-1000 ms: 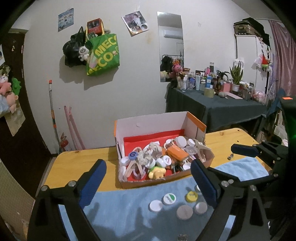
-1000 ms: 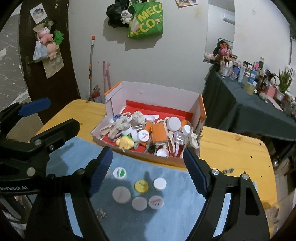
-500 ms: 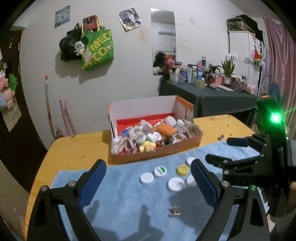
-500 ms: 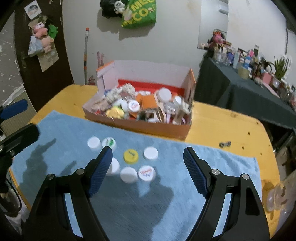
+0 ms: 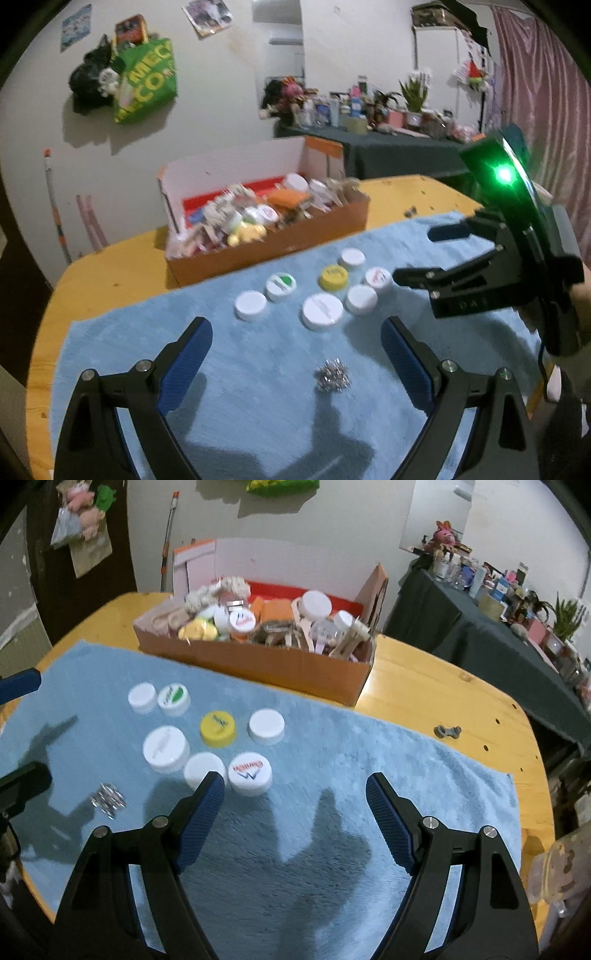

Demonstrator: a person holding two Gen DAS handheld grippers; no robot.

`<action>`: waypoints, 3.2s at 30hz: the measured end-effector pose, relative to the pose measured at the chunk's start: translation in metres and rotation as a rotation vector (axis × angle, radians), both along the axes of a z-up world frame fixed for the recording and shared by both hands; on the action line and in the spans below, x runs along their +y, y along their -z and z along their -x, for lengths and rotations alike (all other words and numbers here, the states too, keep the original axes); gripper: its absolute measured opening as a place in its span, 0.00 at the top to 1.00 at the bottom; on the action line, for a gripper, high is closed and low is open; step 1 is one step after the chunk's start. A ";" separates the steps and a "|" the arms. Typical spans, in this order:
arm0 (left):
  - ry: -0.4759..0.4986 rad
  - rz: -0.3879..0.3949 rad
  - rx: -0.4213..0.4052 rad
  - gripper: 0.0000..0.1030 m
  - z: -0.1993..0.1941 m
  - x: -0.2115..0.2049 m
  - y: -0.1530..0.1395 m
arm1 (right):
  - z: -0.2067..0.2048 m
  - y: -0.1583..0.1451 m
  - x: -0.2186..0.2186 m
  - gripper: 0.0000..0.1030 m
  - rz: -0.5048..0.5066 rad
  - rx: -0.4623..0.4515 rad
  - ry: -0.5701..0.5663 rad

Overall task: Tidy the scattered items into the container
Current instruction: 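Withdraw both grippers from the box back over the towel, then close the left gripper on the silver chain while the right gripper grasps the white Gamon cap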

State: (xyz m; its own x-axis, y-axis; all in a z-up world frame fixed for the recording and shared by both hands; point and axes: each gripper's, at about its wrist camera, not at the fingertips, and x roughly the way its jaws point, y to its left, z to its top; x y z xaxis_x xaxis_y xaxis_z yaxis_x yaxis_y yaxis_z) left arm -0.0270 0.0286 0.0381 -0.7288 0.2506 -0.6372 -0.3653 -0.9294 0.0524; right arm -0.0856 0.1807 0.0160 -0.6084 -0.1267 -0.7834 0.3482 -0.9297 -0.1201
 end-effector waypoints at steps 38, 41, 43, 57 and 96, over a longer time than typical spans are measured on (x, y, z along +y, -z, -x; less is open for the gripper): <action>0.188 -0.019 -0.128 0.29 0.011 0.010 0.039 | 0.017 0.024 -0.010 0.45 0.005 -0.079 -0.116; 0.195 -0.019 -0.134 0.33 0.011 0.012 0.041 | 0.017 0.025 -0.011 0.48 0.011 -0.081 -0.121; 0.197 -0.017 -0.141 0.39 0.011 0.012 0.042 | 0.017 0.025 -0.012 0.50 0.016 -0.082 -0.123; 0.218 -0.043 -0.177 0.55 0.012 0.014 0.049 | 0.018 0.026 -0.013 0.61 0.052 -0.091 -0.139; 0.188 -0.072 -0.202 0.84 0.014 0.007 0.046 | 0.019 0.023 -0.012 0.70 0.102 -0.086 -0.136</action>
